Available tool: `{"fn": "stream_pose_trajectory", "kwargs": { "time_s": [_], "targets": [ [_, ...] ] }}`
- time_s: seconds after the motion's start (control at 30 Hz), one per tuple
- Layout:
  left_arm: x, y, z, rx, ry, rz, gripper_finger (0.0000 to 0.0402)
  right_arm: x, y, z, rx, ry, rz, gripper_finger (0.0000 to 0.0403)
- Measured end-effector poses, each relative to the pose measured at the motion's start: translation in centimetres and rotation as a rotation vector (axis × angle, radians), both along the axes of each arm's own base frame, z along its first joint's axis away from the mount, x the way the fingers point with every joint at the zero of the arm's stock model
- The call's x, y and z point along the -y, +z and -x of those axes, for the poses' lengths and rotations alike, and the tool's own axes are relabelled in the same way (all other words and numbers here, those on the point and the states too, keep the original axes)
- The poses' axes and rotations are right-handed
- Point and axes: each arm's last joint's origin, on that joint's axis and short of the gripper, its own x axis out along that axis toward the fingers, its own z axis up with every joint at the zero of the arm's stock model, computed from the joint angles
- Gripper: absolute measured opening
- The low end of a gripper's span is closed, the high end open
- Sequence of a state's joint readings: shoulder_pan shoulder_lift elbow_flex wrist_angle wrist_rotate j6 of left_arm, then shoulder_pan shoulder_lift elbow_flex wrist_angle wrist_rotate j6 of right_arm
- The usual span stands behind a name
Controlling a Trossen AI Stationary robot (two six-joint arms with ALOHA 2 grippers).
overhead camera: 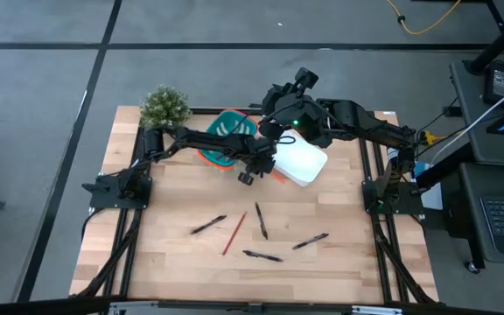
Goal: Sort pens & pencils
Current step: Put the orange pencil into the blue bin
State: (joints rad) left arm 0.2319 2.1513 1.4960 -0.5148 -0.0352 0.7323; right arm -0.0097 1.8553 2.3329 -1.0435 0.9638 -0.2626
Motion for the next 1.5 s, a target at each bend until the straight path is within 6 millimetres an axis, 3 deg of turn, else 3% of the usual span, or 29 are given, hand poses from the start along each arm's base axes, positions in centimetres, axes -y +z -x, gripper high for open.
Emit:
{"fn": "stream_pose_trajectory", "kwargs": {
  "time_s": [1.2, 1.5],
  "targets": [
    [12.2, -0.5, 0.0, -0.106, -0.058, 0.082, 0.0069, -0.1, -0.1, -0.1, 0.046, 0.024, -0.056, 0.009],
    [12.6, -0.5, 0.1, -0.109, -0.048, 0.067, 0.0047, -0.7, -0.1, -0.2, 0.06, 0.035, -0.066, 0.009]
  ]
}}
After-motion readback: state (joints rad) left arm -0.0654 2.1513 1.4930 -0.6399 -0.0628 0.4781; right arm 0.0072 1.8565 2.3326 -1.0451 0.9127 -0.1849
